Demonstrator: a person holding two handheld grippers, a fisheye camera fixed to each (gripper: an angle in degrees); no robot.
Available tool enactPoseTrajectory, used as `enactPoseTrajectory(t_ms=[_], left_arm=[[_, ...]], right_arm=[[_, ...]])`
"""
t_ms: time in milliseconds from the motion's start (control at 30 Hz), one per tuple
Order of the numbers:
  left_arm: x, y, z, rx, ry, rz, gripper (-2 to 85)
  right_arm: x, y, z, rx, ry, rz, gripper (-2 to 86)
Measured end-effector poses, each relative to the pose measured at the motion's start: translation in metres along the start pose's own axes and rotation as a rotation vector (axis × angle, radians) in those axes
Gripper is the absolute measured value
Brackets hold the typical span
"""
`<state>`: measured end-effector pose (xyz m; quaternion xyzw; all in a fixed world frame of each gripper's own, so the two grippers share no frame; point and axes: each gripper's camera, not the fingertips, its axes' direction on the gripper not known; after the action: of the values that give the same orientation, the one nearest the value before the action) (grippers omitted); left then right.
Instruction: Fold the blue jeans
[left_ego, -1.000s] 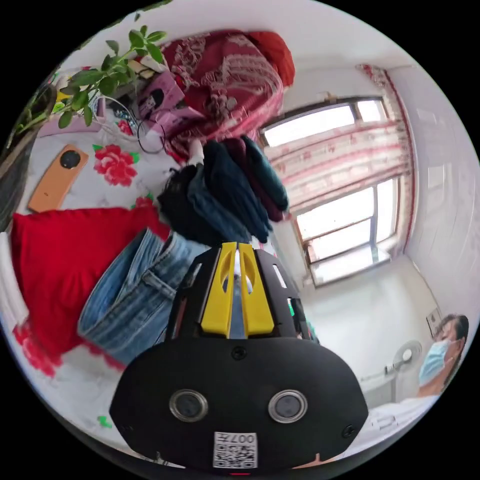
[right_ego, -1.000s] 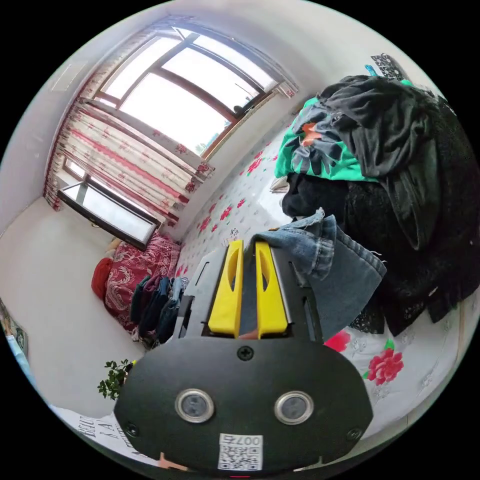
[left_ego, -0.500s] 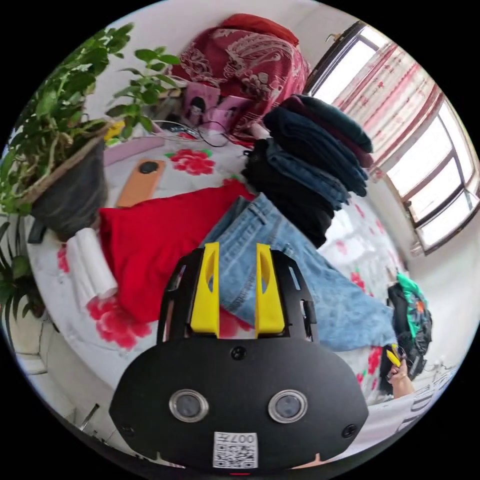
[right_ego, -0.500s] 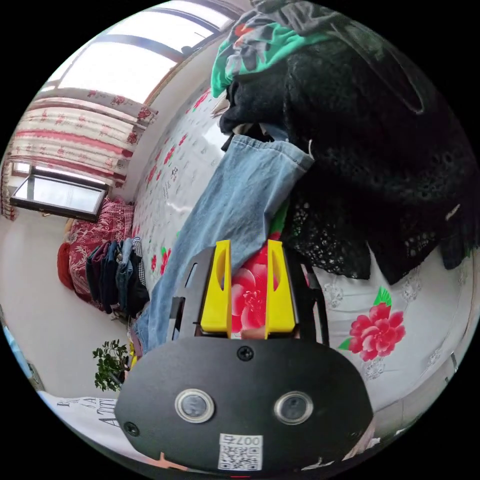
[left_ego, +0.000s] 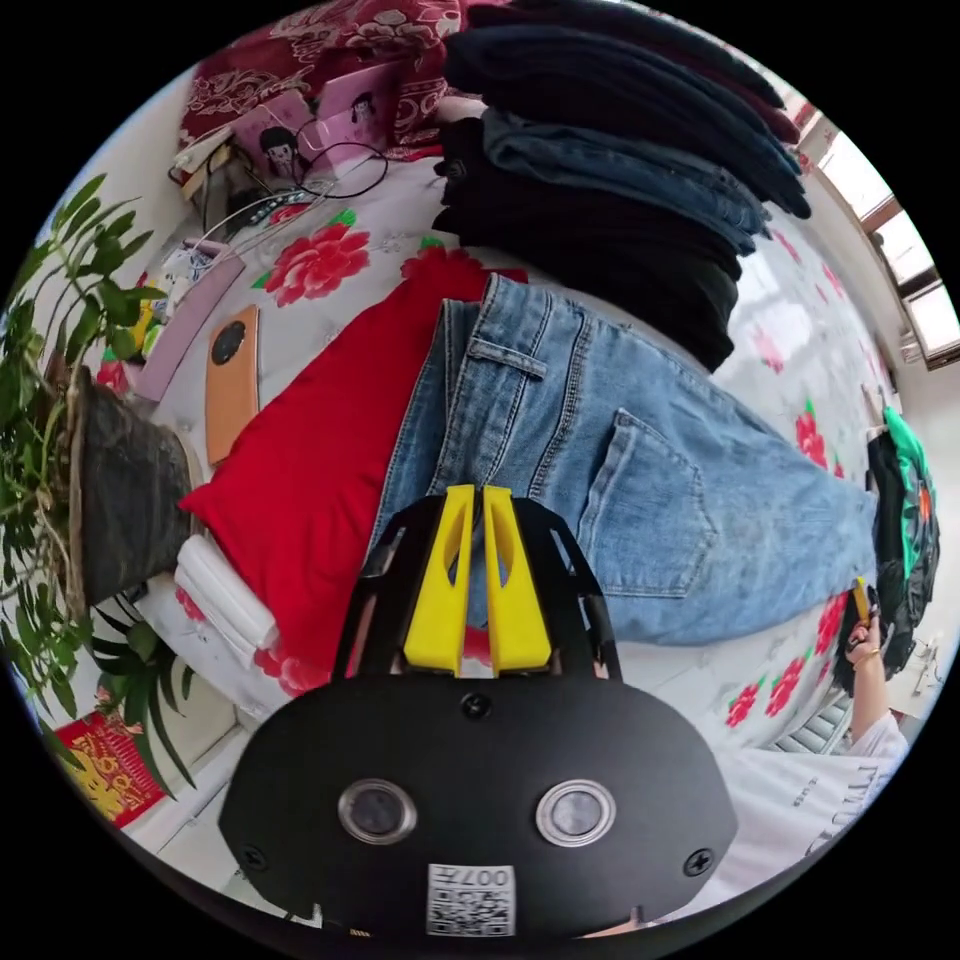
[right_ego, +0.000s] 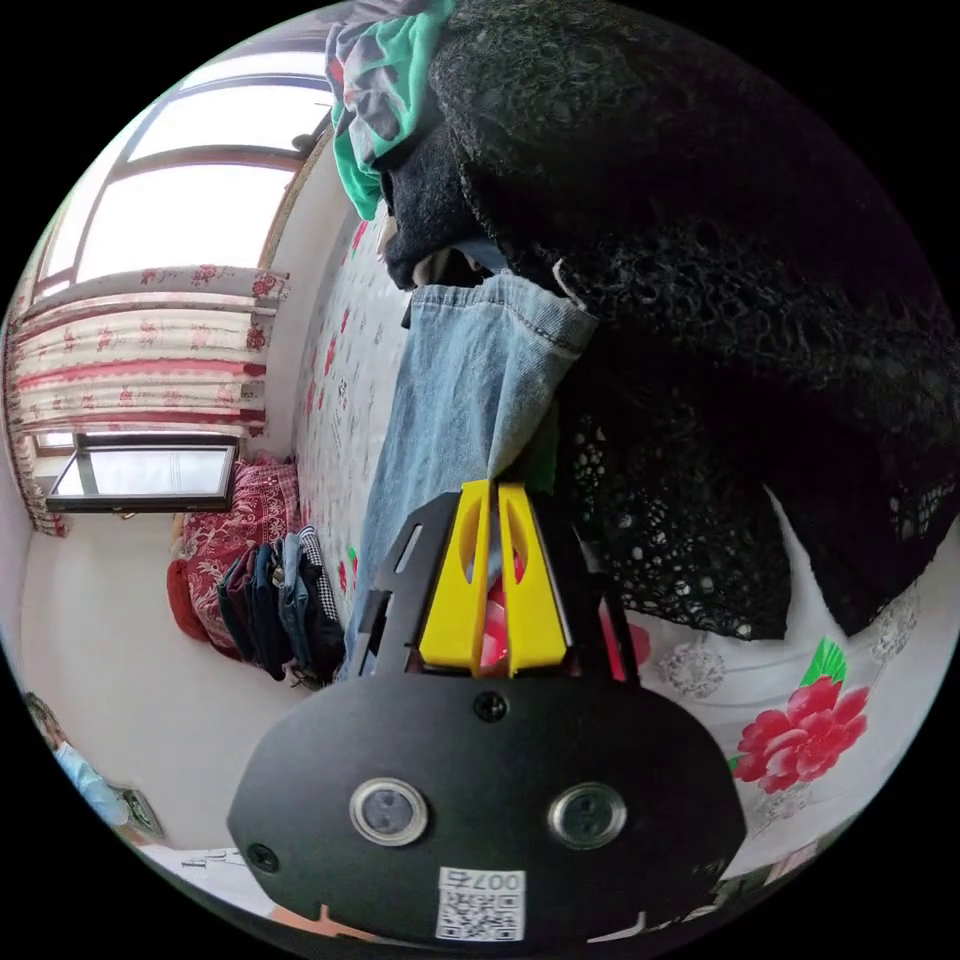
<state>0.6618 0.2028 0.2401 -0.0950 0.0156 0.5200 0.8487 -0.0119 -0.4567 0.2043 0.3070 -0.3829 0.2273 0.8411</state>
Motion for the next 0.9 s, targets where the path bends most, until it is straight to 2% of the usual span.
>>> enactPoseTrajectory(t_ms=[133,267,333,467,533,600,667,800,900], left_arm=[[-0.011,0.030,-0.059,0.102,0.092,-0.006,-0.7],[-0.025,0.079,-0.112,0.098,0.024,0.037,-0.8],[-0.051,0.101,-0.127,0.111,0.011,-0.035,-0.6],[-0.112,0.137,-0.147,0.185,0.135,-0.226,0.5],[-0.114,0.138,-0.145,0.168,0.164,-0.175,1.9],[-0.109,0.135,-0.134,0.104,0.095,-0.153,5.1],[-0.104,0.133,-0.139,0.157,0.076,-0.140,6.5],[-0.083,0.110,-0.157,0.305,0.040,-0.029,7.9],[-0.059,0.073,-0.139,0.266,0.084,0.100,8.8]], right_arm=[[0.003,0.018,-0.013,0.025,-0.065,-0.050,-0.1],[-0.013,0.036,-0.015,-0.032,-0.093,-0.129,-0.1],[-0.025,0.044,-0.009,-0.095,-0.088,-0.177,0.0],[-0.044,0.067,0.011,-0.230,0.031,-0.248,1.1],[-0.048,0.075,0.012,-0.226,0.145,-0.247,2.5],[-0.059,0.081,0.006,-0.168,0.268,-0.286,3.9],[-0.087,0.083,-0.001,-0.060,0.376,-0.363,6.2],[-0.143,0.070,0.024,-0.065,0.423,-0.550,8.1],[-0.179,0.047,0.069,-0.120,0.472,-0.632,8.9]])
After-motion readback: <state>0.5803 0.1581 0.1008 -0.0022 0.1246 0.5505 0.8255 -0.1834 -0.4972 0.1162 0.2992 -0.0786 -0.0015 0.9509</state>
